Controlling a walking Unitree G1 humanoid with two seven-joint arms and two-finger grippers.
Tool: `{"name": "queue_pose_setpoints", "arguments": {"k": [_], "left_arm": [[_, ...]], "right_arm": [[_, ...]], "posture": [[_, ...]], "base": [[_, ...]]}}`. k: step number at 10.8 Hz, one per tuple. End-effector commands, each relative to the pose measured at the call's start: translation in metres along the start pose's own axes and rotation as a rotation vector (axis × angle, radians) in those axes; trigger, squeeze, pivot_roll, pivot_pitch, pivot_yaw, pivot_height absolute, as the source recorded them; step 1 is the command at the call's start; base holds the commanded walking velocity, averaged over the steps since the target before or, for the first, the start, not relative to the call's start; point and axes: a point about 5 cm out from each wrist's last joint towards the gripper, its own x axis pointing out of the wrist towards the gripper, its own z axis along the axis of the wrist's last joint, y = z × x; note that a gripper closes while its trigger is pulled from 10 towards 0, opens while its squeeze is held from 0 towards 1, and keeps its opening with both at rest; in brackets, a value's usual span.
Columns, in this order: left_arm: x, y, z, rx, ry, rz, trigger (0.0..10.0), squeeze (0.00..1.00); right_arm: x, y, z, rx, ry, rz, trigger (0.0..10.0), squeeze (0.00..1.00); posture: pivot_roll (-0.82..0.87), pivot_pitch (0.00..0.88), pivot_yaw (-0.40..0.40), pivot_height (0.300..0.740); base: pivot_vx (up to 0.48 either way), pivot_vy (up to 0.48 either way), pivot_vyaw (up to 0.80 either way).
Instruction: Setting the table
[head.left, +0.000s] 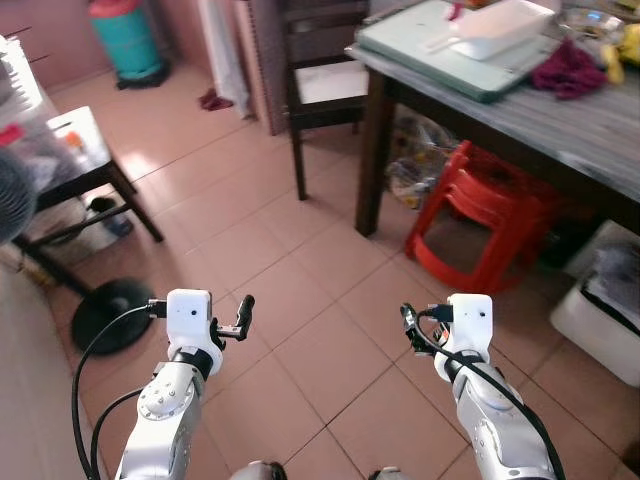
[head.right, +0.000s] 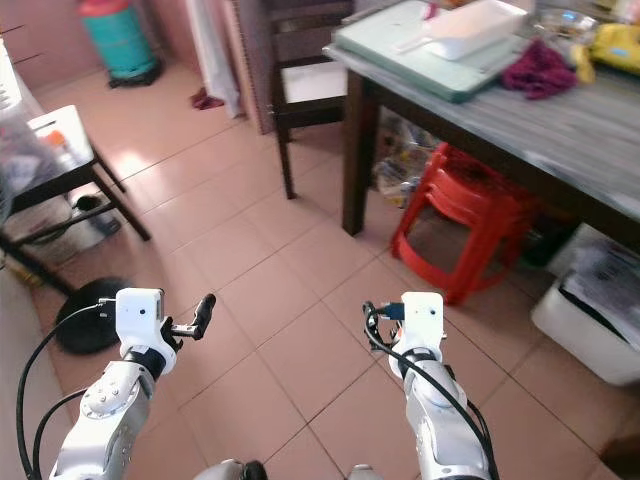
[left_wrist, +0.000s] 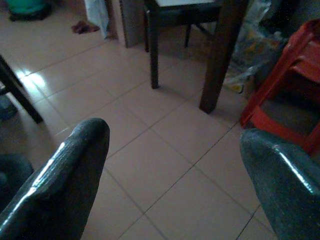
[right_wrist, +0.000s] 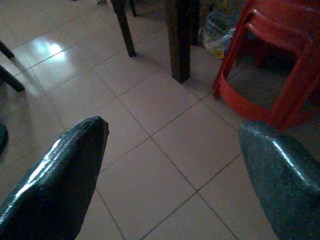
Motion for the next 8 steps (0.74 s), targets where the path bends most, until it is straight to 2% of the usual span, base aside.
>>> {"name": "queue_pose_setpoints", "arguments": {"k": [1, 7, 8], "left_arm": [[-0.0023, 0.0042, -0.0038, 0.002, 0.013, 0.005, 10.0, 0.0], [-0.002, -0.0009, -0.0048, -0.019, 0.009, -0.017, 10.0, 0.0], [-0.0025, -0.002, -0.0061, -0.023, 0.01, -0.017, 10.0, 0.0]], "right_arm": [[-0.0009, 0.0004, 0.0009, -0.006, -0.002, 0.003, 10.0, 0.0], [-0.0025, 0.0006, 0.0039, -0.022, -0.02, 0.01, 10.0, 0.0], [-0.0035, 0.0002, 0.0063, -0.034, -0.036, 0.016, 10.0, 0.0]], "posture": [[-0.08, 0.179, 0.068, 0.74], [-0.08, 0.179, 0.062, 0.74], [-0.08, 0.179, 0.059, 0.74]], "base": [[0.307, 0.0, -0.77], [0.288, 0.0, -0.76], [0.0, 0.0, 0.0]]}}
